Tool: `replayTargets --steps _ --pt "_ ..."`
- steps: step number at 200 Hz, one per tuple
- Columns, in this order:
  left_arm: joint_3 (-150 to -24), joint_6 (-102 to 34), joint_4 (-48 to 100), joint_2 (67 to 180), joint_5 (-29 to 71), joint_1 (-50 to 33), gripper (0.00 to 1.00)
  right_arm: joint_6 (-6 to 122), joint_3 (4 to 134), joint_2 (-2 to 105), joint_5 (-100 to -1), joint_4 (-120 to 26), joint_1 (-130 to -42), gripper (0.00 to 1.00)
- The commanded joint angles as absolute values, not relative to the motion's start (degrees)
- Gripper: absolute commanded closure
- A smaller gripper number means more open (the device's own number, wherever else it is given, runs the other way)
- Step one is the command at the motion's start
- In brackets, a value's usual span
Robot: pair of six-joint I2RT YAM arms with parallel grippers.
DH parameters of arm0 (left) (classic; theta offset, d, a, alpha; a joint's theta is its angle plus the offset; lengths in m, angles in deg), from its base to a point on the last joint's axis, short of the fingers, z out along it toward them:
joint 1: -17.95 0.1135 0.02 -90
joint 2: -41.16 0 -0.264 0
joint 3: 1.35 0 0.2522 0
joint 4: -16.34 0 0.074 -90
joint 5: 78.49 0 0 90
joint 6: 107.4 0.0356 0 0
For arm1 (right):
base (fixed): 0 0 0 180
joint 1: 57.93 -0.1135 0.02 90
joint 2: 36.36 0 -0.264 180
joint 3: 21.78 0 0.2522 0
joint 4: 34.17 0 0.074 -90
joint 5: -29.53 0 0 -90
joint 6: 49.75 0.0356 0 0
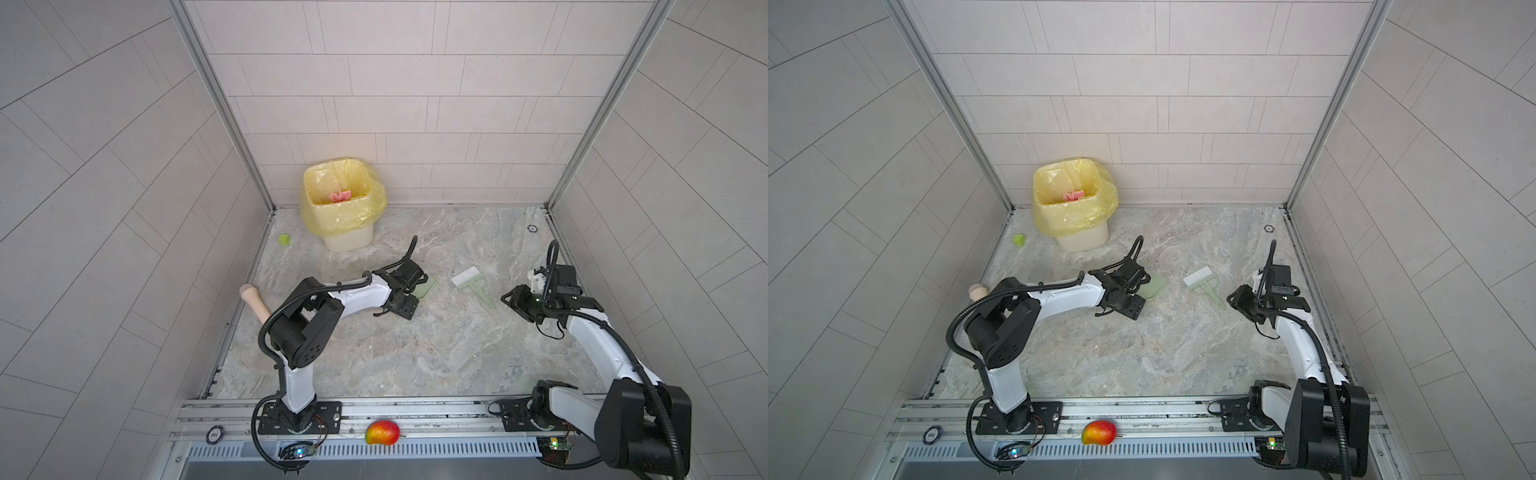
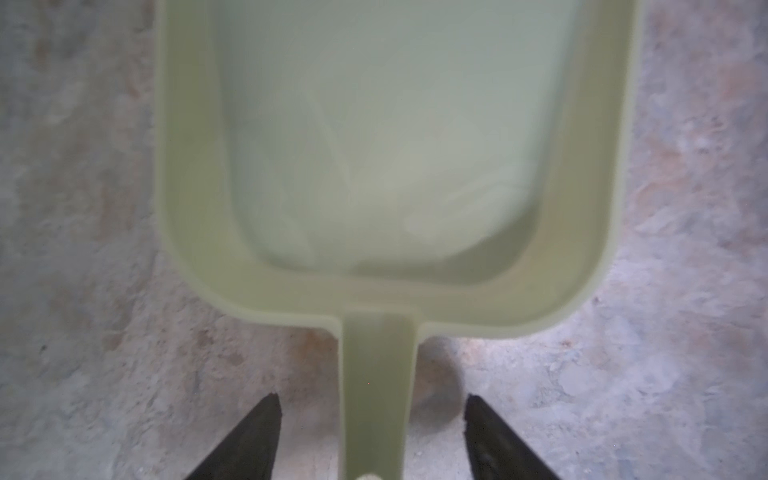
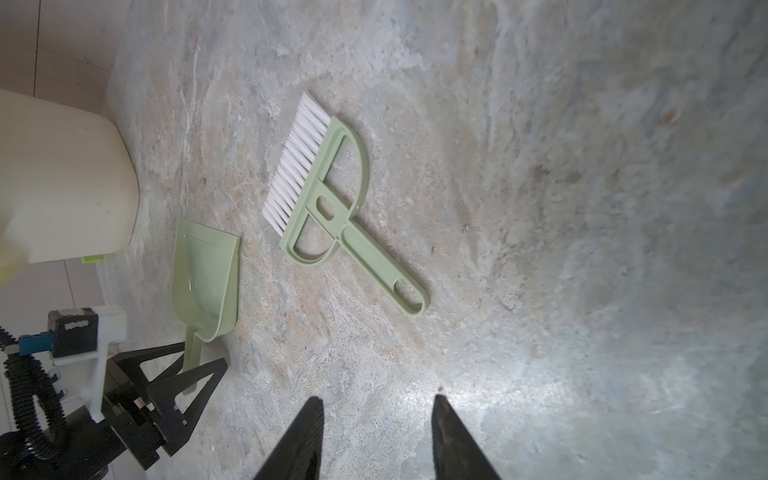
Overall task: Sweep away the paper scraps from the table
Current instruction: 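Open both grippers to release the dustpan and brush on the table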
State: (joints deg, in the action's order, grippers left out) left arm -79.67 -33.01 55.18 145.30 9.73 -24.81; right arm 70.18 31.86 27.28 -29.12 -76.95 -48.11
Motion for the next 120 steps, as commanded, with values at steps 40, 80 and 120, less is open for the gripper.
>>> replayTargets --steps 40,80,120 --pt "-69.45 -32.73 49.95 123.9 -8.03 -24.58 0.08 56.87 39.58 26.68 -43.99 -76.47 -55.84 0.38" --pt "-62.72 -28.36 45.6 115.39 -11.69 -16.29 0.0 51.53 42.45 31.01 -49.64 -73.2 -58.25 0.24" --pt "-56.16 -24.07 36.41 109.97 -14.84 -7.28 0.0 48.8 41.54 33.95 -55.11 -65.66 -58.45 0.05"
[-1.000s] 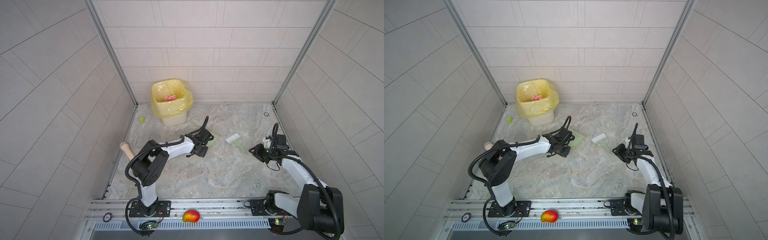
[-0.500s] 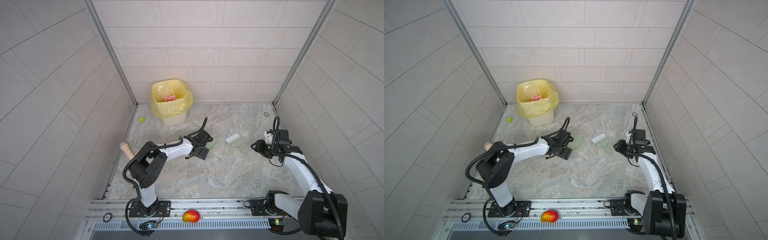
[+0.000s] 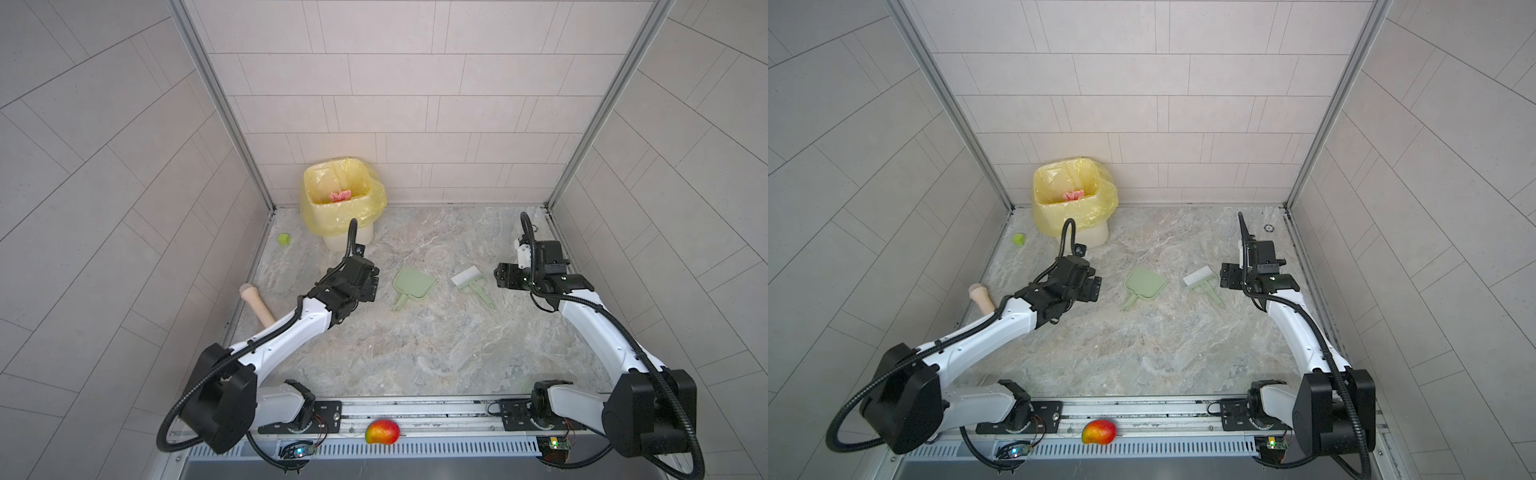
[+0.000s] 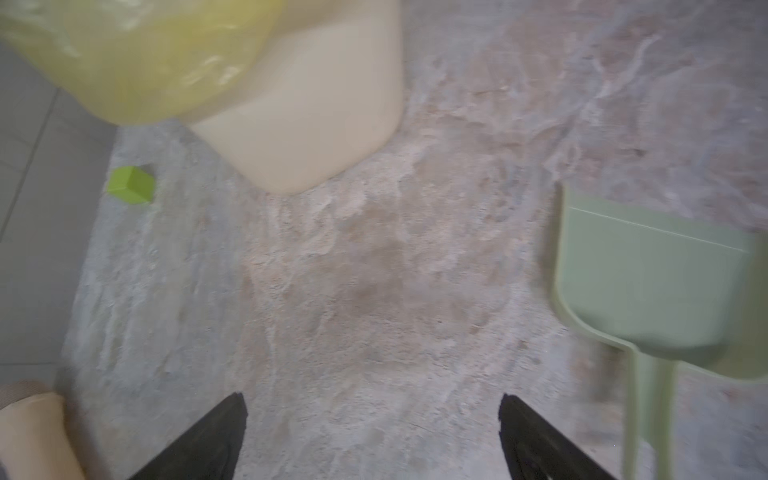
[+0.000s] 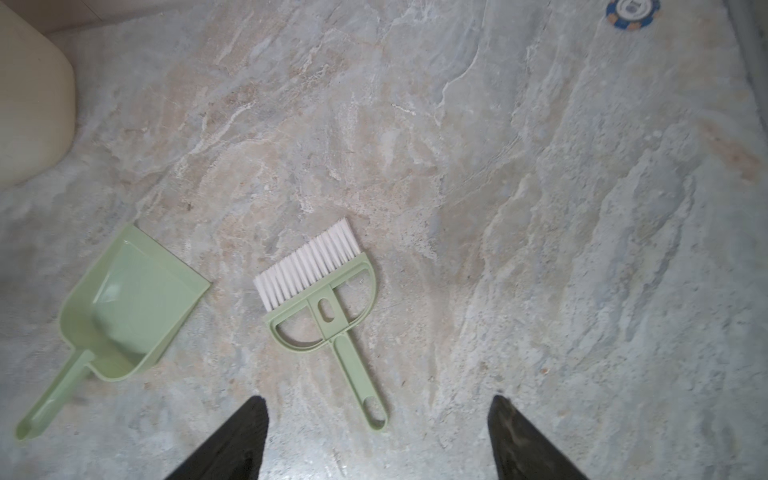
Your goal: Sweep away the paper scraps from the table
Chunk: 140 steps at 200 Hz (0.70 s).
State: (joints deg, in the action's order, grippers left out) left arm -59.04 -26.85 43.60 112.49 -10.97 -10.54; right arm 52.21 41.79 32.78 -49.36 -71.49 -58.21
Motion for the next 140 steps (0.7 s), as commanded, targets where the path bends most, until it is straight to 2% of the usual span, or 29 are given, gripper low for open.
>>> replayTargets --steps 1,12,50,102,127,140 --pt "-56.03 -23.99 36.16 109.93 -14.89 -7.14 0.0 48.79 41.46 34.04 -55.29 -65.46 -58.45 0.05" --pt "-55.47 -23.35 34.14 110.24 -16.2 -5.61 0.0 48.16 40.67 35.08 -56.94 -62.76 -58.46 0.01" --pt "-50.8 -18.69 23.22 109.99 -21.53 -1.92 0.0 45.22 35.97 38.04 -61.75 -51.84 -58.4 0.0" --pt "-41.6 -16.33 7.45 106.28 -18.2 7.83 0.0 42.22 25.02 40.16 -62.08 -31.52 -58.27 0.0" --pt "-36.07 -12.72 -6.52 108.54 -16.79 8.63 0.0 40.61 20.13 41.66 -62.13 -20.75 -58.35 0.01" --pt "-35.42 -12.27 -9.14 110.64 -15.79 8.65 0.0 40.26 19.25 42.83 -62.07 -18.1 -58.32 0.01"
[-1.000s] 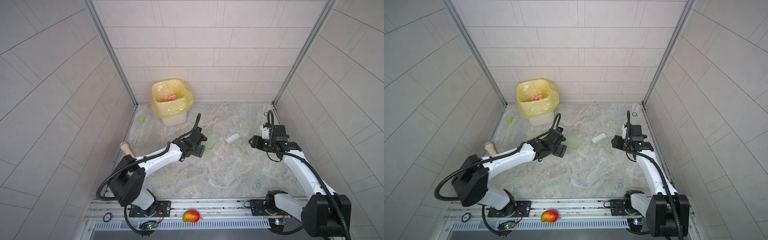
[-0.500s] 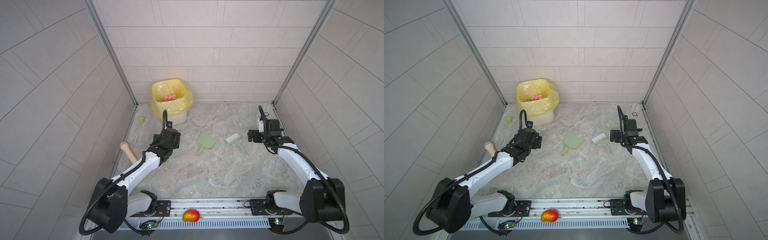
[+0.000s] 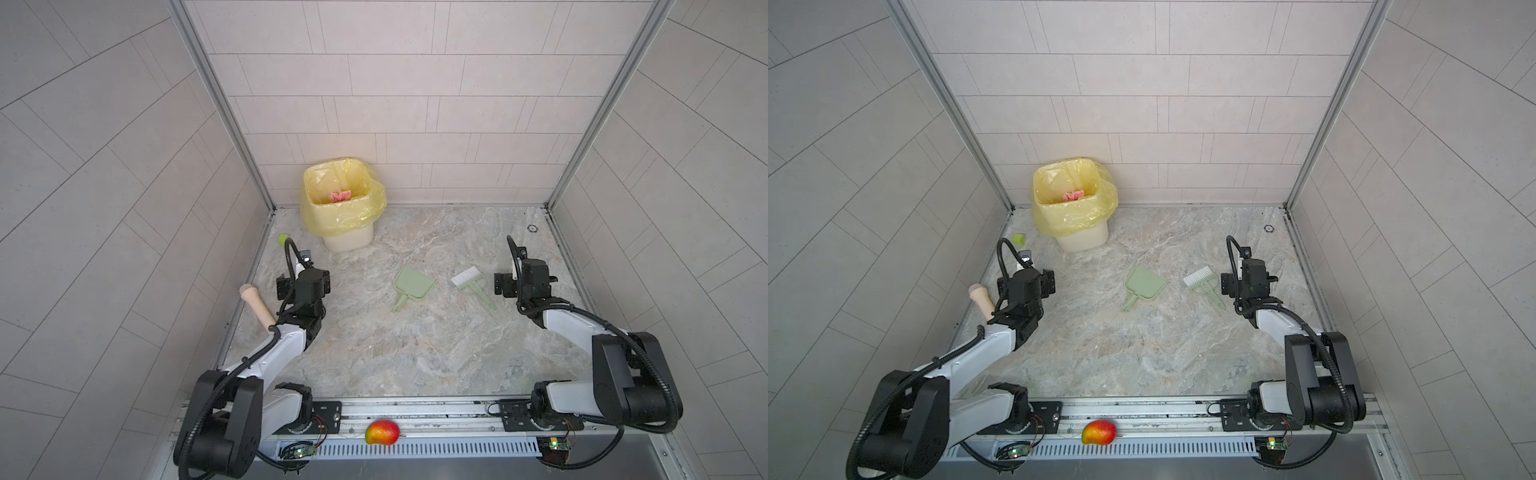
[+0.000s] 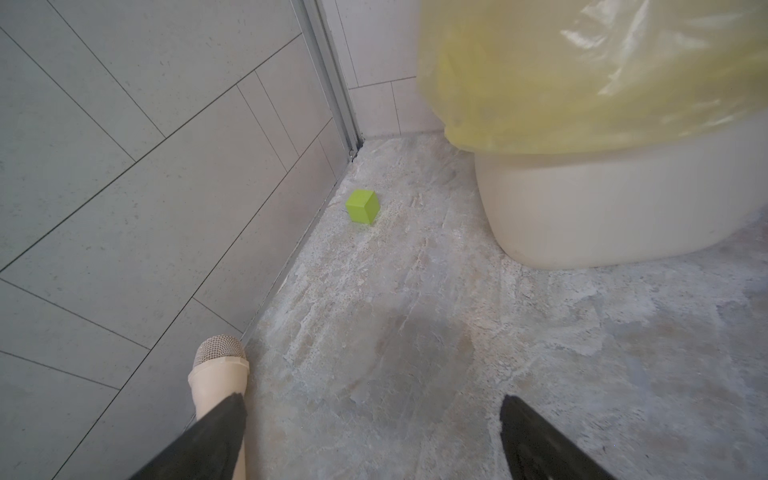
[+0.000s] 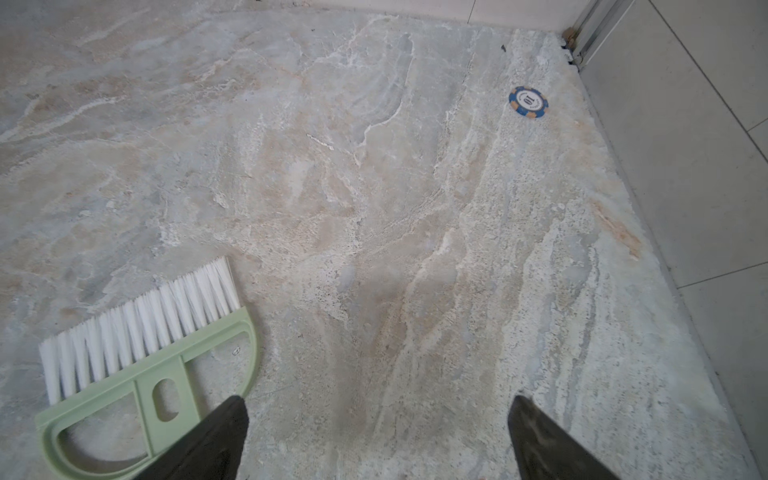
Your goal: Sweep away the paper scraps from the table
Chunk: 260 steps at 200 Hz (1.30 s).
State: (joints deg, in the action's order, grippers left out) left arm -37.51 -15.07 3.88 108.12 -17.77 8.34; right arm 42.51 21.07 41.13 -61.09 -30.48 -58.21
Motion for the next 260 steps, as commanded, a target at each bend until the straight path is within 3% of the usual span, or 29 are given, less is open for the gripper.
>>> replayTargets --steps 1,40,87,136,260 --pt "-35.42 -12.29 -9.29 110.75 -15.81 8.64 0.0 40.26 19.33 42.92 -62.1 -18.25 -58.35 0.01" --pt "-35.31 -13.33 -17.09 118.38 -9.53 8.8 0.0 40.45 17.04 45.48 -60.38 -10.72 -58.84 0.0" --pt "-33.77 -14.11 -28.25 127.52 -11.29 8.81 0.0 39.22 14.09 49.9 -61.78 -1.66 -60.07 0.0" --pt "-33.52 -14.2 -34.89 133.95 -12.4 8.77 0.0 39.3 14.22 49.69 -62.58 -2.25 -60.48 0.01" --pt "-34.41 -14.85 -32.39 133.53 -13.1 8.73 0.0 39.41 14.22 49.68 -62.62 -2.41 -60.4 0.0"
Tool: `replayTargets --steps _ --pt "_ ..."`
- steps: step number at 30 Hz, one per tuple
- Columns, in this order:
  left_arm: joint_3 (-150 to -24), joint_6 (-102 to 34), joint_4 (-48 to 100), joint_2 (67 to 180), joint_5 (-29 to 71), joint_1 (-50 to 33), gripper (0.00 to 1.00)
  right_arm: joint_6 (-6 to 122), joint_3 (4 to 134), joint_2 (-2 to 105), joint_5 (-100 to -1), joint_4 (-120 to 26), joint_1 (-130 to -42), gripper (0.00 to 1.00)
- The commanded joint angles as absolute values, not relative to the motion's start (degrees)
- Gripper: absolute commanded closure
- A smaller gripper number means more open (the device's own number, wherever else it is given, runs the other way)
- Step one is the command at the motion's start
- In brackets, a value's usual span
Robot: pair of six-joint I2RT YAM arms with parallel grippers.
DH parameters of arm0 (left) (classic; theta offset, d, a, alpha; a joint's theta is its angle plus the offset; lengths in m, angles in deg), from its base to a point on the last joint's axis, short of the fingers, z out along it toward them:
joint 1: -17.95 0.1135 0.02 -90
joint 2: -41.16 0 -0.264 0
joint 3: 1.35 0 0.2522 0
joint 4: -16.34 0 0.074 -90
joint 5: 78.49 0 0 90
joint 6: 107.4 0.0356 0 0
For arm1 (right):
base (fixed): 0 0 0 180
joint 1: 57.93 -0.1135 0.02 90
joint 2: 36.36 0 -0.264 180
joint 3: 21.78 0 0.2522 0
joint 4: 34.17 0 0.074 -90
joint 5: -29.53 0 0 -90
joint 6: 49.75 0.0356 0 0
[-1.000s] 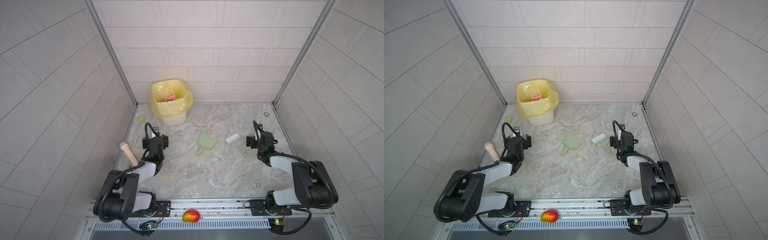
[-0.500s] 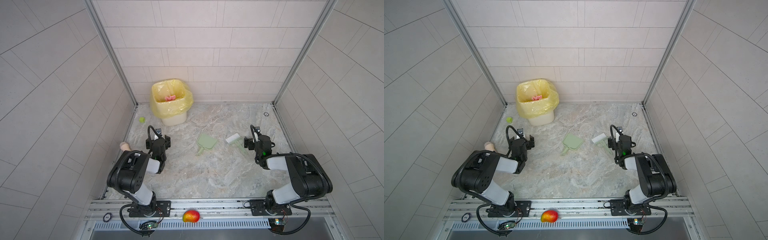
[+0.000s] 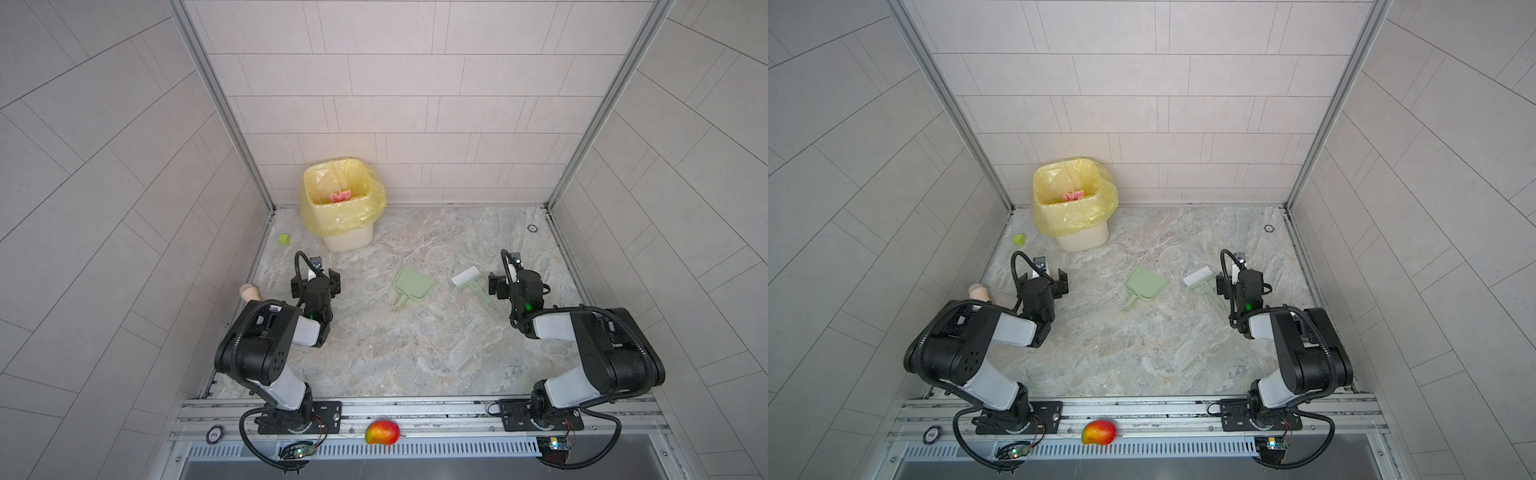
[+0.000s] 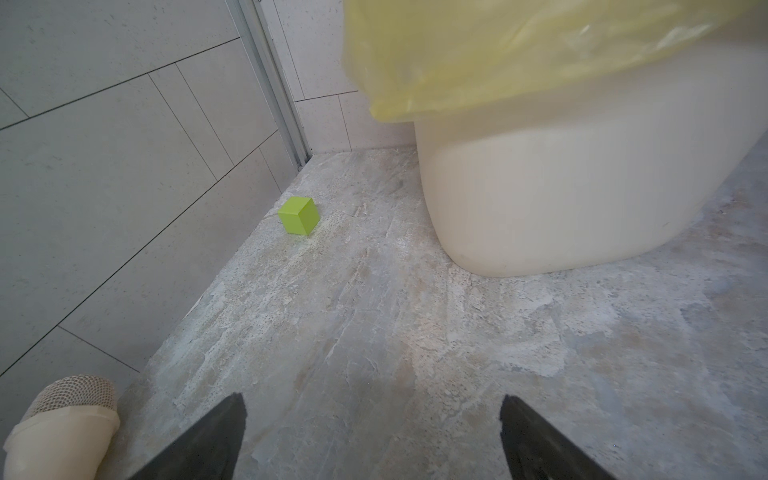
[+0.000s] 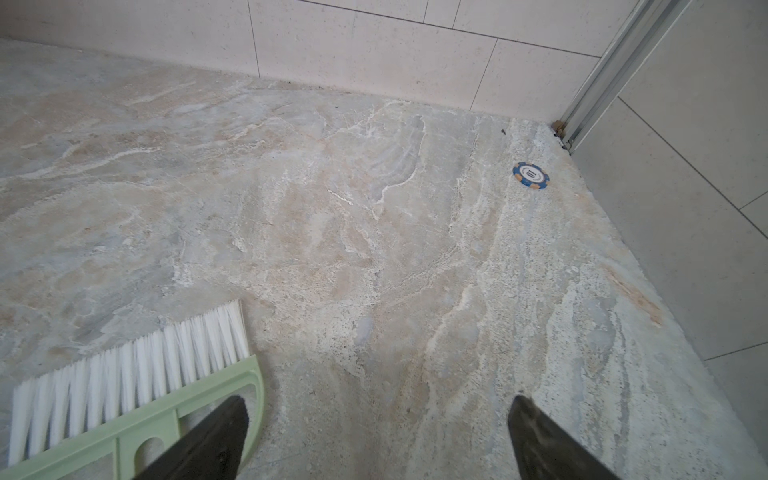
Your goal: Sweep away the paper scraps from the table
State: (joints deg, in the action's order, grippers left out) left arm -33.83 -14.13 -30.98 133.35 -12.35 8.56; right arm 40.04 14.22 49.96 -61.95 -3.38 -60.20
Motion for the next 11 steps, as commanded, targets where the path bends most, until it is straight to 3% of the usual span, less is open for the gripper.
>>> replayTargets --steps 1,11 --pt "-34.38 -14.85 -32.39 133.53 -13.1 8.77 0.0 39.43 14.22 49.68 -62.65 -2.41 -60.4 0.01" --pt "-36.73 -16.43 -26.64 133.06 -9.18 10.72 0.0 39.39 14.22 49.69 -62.64 -2.41 -60.44 0.0"
